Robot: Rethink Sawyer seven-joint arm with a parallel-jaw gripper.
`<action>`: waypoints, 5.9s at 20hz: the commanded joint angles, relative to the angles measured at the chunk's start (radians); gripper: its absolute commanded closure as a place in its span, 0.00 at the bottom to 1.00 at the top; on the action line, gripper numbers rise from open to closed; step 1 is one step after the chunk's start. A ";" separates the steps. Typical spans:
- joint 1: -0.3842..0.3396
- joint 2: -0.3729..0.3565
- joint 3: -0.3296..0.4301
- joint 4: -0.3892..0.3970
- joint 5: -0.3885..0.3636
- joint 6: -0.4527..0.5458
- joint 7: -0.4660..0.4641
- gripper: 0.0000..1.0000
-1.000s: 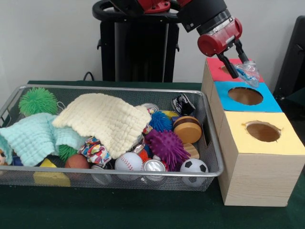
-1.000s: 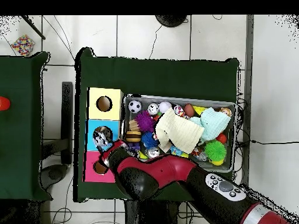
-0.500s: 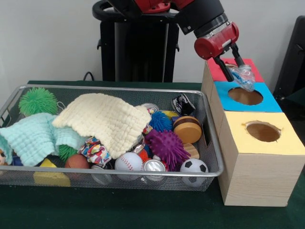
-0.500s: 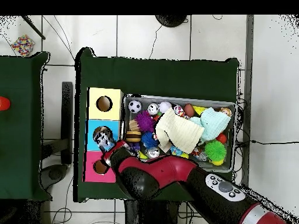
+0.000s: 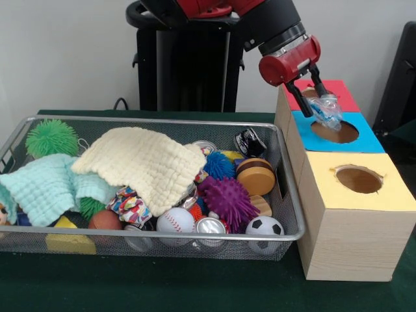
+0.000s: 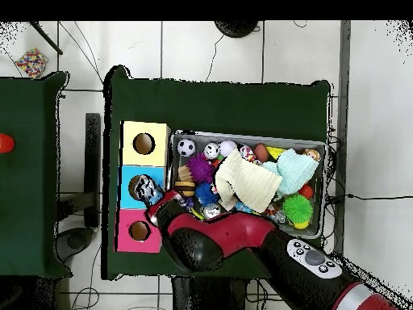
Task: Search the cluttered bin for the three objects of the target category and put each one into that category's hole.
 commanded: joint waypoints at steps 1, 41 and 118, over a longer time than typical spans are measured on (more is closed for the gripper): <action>-0.056 0.077 0.025 -0.113 -0.061 -0.095 0.159 1.00; -0.075 0.176 0.055 -0.113 -0.027 0.089 0.089 1.00; -0.008 -0.117 -0.093 -0.254 -0.037 0.487 0.000 0.00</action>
